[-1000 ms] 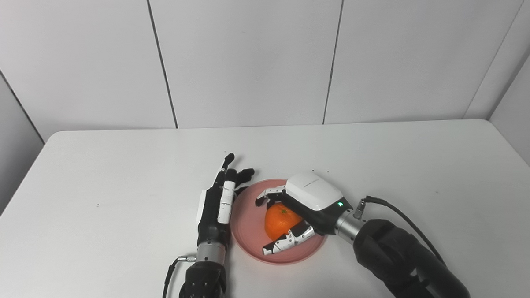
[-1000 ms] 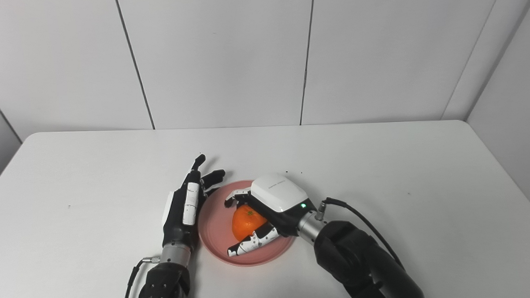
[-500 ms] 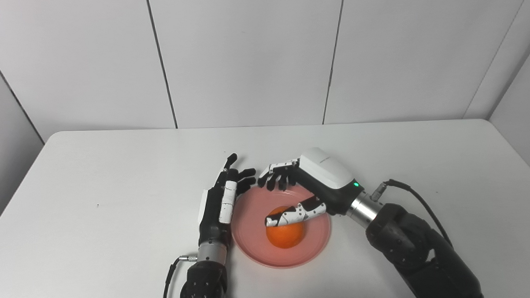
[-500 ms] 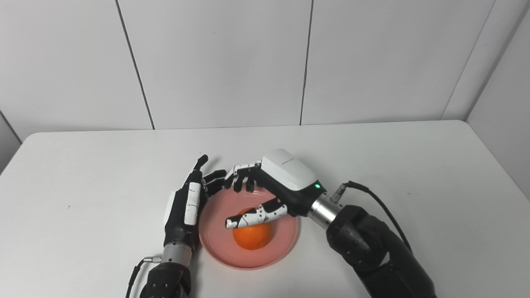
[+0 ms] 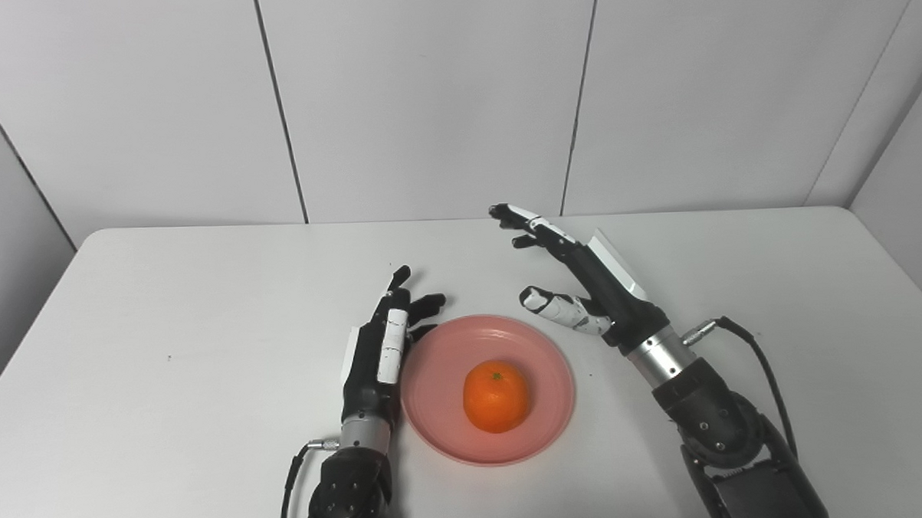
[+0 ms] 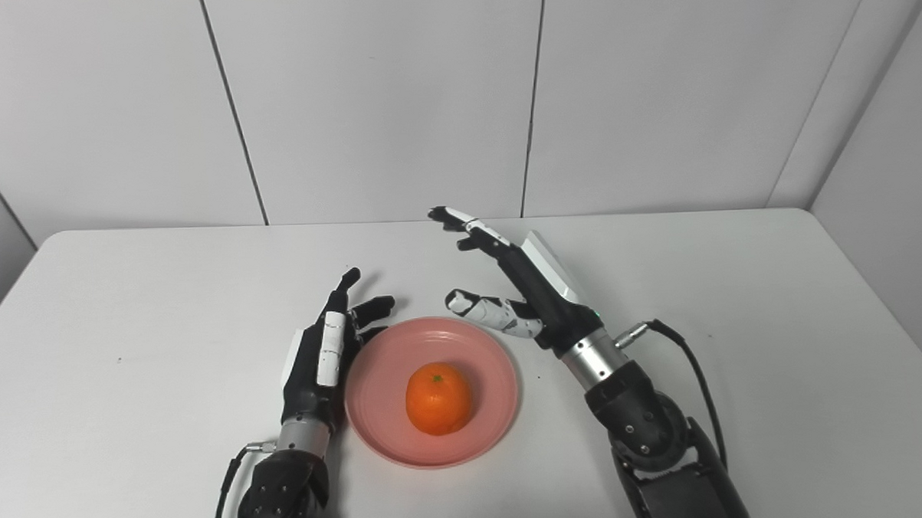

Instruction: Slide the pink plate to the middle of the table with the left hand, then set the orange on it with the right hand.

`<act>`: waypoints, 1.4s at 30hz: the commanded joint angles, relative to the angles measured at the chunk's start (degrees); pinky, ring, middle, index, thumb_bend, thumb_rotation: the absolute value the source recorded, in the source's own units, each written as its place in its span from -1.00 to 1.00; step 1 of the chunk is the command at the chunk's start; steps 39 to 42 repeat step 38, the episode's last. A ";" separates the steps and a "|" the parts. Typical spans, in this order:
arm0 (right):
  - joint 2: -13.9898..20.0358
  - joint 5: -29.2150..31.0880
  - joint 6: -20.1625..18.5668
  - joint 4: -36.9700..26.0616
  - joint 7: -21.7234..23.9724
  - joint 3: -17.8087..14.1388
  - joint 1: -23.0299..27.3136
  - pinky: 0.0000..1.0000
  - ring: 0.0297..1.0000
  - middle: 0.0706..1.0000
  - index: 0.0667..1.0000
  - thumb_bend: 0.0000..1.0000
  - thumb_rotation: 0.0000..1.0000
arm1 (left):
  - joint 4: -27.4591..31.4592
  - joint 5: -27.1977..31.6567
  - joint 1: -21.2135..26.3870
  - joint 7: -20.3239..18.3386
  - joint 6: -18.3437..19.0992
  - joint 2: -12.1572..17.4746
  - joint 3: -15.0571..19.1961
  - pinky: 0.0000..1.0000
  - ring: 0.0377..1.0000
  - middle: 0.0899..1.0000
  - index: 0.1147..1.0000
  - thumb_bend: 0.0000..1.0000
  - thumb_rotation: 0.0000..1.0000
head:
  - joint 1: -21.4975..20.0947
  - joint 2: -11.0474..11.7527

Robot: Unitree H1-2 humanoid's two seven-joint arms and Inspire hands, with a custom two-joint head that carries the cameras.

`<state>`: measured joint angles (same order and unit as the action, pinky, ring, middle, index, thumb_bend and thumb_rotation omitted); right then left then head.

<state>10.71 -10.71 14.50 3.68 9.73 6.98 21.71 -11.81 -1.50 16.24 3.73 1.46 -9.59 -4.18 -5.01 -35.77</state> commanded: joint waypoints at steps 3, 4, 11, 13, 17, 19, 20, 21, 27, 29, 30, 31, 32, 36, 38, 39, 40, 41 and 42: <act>-3.66 6.70 -2.98 0.98 -2.82 -4.06 -0.51 0.98 0.99 0.96 0.90 1.00 1.00 | -0.98 -0.17 3.19 1.43 -3.12 -0.36 1.21 0.38 0.63 0.62 0.73 0.99 1.00 | 0.42 0.12; -4.24 7.71 -3.69 1.31 -3.03 -4.76 -0.80 0.99 0.99 0.98 0.94 1.00 1.00 | -1.27 -0.63 3.46 1.70 -3.84 -0.18 1.32 0.37 0.64 0.65 0.73 0.98 1.00 | 0.42 0.12; -9.01 19.44 -9.45 4.69 -3.45 -10.45 -2.93 1.00 1.00 1.00 1.00 1.00 1.00 | -4.55 -3.97 5.50 4.66 -10.91 1.23 2.13 0.58 0.73 0.78 0.75 1.00 0.95 | 0.61 0.26; -10.02 21.34 -10.03 5.55 -3.88 -11.44 -3.34 1.00 1.00 1.00 1.00 1.00 1.00 | -5.17 -4.37 5.70 5.09 -12.21 1.39 2.12 0.64 0.75 0.79 0.76 1.00 0.95 | 0.65 0.32; -11.90 22.65 -11.11 6.31 -5.85 -12.63 -4.42 1.00 1.00 1.00 1.00 1.00 1.00 | -6.69 -5.25 5.77 5.76 -14.64 1.75 2.07 0.77 0.81 0.84 0.80 0.87 1.00 | 0.67 0.33; -12.33 23.13 -11.79 6.81 -6.12 -12.85 -4.79 1.00 1.00 1.00 1.00 0.98 1.00 | -6.91 -5.17 5.48 5.93 -14.67 1.58 2.20 0.84 0.84 0.85 0.83 0.86 1.00 | 0.76 0.26; -12.40 23.37 -12.09 6.99 -6.06 -12.85 -4.97 1.00 1.00 1.00 1.00 0.98 1.00 | -6.89 -5.06 5.28 6.01 -14.52 1.42 2.28 0.85 0.84 0.86 0.84 0.86 1.00 | 0.89 0.12; -12.47 23.65 -12.31 7.29 -5.91 -12.86 -5.17 1.00 1.00 1.00 1.00 0.97 1.00 | -6.85 -4.98 5.05 6.12 -14.31 1.25 2.34 0.87 0.85 0.86 0.85 0.86 1.00 | 0.93 0.06; -12.77 24.14 -13.05 8.49 -6.03 -12.58 -5.91 1.00 1.00 1.00 1.00 0.97 1.00 | -6.45 -5.02 4.00 6.45 -12.24 0.72 2.17 0.99 0.96 0.94 0.96 0.94 1.00 | 1.11 -0.24; -12.86 23.67 -12.96 8.91 -6.33 -12.39 -6.03 1.00 1.00 1.00 1.00 0.99 1.00 | -5.97 -4.82 3.85 6.48 -10.70 0.48 2.32 1.00 0.97 0.97 0.99 0.97 1.00 | 1.12 -0.24; -12.93 23.58 -12.96 9.05 -6.46 -12.38 -6.05 1.00 1.00 1.00 1.00 0.99 1.00 | -5.82 -4.77 3.83 6.54 -10.21 0.41 2.40 1.00 0.97 0.97 1.00 0.97 1.00 | 1.12 -0.23; -13.06 23.34 -12.65 9.46 -6.72 -12.39 -6.05 1.00 1.00 1.00 1.00 0.99 1.00 | -5.76 -4.39 3.83 6.41 -9.70 0.29 2.55 0.99 0.97 0.98 1.00 0.96 1.00 | 1.13 -0.21; -13.15 23.18 -12.42 9.74 -6.91 -12.39 -6.05 1.00 1.00 1.00 1.00 0.98 1.00 | -5.72 -4.11 3.84 6.31 -9.40 0.23 2.65 0.98 0.97 0.98 1.00 0.95 1.00 | 1.14 -0.22; -12.73 20.78 -7.89 11.88 -6.82 -11.53 -6.03 1.00 1.00 1.00 1.00 0.90 1.00 | -5.08 -3.67 3.70 5.94 -7.49 0.17 2.73 0.96 0.98 1.00 1.00 0.95 1.00 | 1.17 -0.34; -12.51 18.86 -5.44 12.74 -7.14 -10.95 -6.16 1.00 1.00 1.00 1.00 0.88 0.98 | -4.12 -3.54 3.55 5.79 -5.57 0.21 2.67 0.97 0.97 1.00 1.00 0.94 1.00 | 1.18 -0.38; -12.51 18.86 -5.44 12.74 -7.14 -10.95 -6.16 1.00 1.00 1.00 1.00 0.88 0.98 | -4.12 -3.54 3.55 5.79 -5.57 0.21 2.67 0.97 0.97 1.00 1.00 0.94 1.00 | 1.18 -0.38; -12.51 18.86 -5.44 12.74 -7.14 -10.95 -6.16 1.00 1.00 1.00 1.00 0.88 0.98 | -4.12 -3.54 3.55 5.79 -5.57 0.21 2.67 0.97 0.97 1.00 1.00 0.94 1.00 | 1.18 -0.38; -12.51 18.86 -5.44 12.74 -7.14 -10.95 -6.16 1.00 1.00 1.00 1.00 0.88 0.98 | -4.12 -3.54 3.55 5.79 -5.57 0.21 2.67 0.97 0.97 1.00 1.00 0.94 1.00 | 1.18 -0.38; -12.51 18.86 -5.44 12.74 -7.14 -10.95 -6.16 1.00 1.00 1.00 1.00 0.88 0.98 | -4.12 -3.54 3.55 5.79 -5.57 0.21 2.67 0.97 0.97 1.00 1.00 0.94 1.00 | 1.18 -0.38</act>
